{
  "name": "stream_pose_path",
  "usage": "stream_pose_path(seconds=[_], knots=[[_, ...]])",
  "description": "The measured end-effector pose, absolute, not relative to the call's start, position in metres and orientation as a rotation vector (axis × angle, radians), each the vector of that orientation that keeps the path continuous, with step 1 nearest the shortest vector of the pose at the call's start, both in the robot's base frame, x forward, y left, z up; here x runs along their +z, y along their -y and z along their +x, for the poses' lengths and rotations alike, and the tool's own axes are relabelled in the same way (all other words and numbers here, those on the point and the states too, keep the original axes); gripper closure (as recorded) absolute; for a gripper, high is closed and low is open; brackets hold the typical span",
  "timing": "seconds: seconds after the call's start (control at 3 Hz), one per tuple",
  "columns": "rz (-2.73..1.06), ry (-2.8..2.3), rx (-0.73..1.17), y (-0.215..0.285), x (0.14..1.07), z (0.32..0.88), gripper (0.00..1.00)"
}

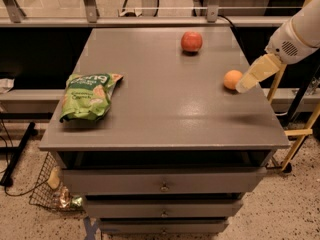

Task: Move orange near green rice chip bag

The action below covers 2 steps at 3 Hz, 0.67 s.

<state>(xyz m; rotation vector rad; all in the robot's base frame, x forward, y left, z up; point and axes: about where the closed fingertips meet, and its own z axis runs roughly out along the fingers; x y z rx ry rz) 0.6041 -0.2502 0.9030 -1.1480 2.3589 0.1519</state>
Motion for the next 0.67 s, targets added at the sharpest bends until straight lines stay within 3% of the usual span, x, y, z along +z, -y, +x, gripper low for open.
stream_pose_path(seconds=[0.67], knots=[[-1.137, -2.426, 0.219, 0.242, 0.865, 0.629, 0.00]])
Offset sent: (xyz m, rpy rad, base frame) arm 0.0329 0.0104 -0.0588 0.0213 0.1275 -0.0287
